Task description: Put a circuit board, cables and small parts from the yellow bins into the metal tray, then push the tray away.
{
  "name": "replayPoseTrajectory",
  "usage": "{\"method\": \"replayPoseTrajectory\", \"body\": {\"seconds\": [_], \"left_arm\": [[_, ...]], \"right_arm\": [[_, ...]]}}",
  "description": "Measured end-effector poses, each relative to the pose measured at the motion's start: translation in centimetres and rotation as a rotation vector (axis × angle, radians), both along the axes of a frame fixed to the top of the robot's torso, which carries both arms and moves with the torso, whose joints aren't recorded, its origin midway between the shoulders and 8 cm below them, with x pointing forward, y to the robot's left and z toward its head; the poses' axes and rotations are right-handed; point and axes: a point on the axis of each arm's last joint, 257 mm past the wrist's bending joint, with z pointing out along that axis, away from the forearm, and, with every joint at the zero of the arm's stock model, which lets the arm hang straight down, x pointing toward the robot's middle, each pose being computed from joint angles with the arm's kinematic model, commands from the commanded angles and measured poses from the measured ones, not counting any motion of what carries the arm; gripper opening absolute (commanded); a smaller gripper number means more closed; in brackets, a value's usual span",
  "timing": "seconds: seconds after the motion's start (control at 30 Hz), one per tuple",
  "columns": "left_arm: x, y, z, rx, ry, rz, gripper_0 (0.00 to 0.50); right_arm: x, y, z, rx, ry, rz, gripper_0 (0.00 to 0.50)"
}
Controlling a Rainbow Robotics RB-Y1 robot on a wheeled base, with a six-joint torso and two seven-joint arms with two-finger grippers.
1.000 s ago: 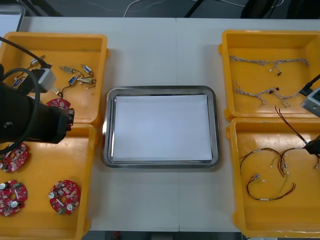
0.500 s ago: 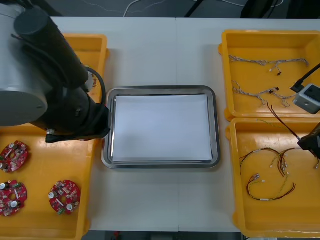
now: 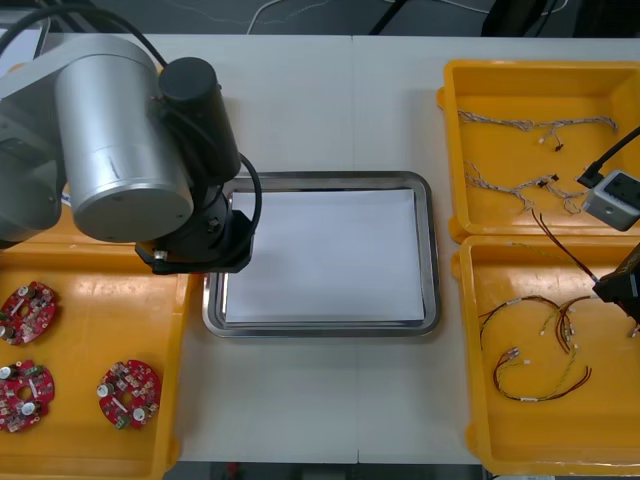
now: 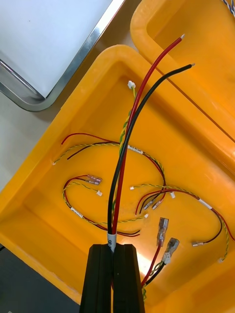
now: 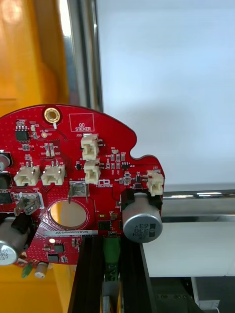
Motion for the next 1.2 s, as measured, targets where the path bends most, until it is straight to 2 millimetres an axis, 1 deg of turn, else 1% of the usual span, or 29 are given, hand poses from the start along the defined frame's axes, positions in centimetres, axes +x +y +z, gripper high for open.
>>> {"method": "replayPoseTrajectory", "body": {"seconds": [0.2,0.33,0.43,0.6,0.83,1.03,1.2], "left_arm": [[1.1,-2.1,-1.5,-0.012,-0.006,-0.026,0.000],[1.4,-3.3,-2.5,-0.032,-0.014,-0.047,0.000],[1.3,-3.9,-3.3,-0.038,-0.016,-0.066,0.000],[0.8,-4.2,-4.5,-0.022,-0.010,-0.088,0.000],[1.2,-6.1,-5.7,-0.046,-0.050,-0.137,0.000],[1.1,-6.5,-6.4,-0.034,-0.057,-0.150,0.000],[1.0,-6.0,-7.6,-0.003,-0.054,-0.154,0.000]], "right_arm": [[0.0,0.0,0.0,0.000,0.000,0.000,0.000],[0.0,0.0,0.0,0.000,0.000,0.000,0.000],[0.0,0.0,0.0,0.000,0.000,0.000,0.000],[0.0,0.0,0.0,0.000,0.000,0.000,0.000],[0.0,0.0,0.0,0.000,0.000,0.000,0.000],[0.0,0.0,0.0,0.000,0.000,0.000,0.000],[0.0,0.0,0.0,0.000,0.000,0.000,0.000]]}}
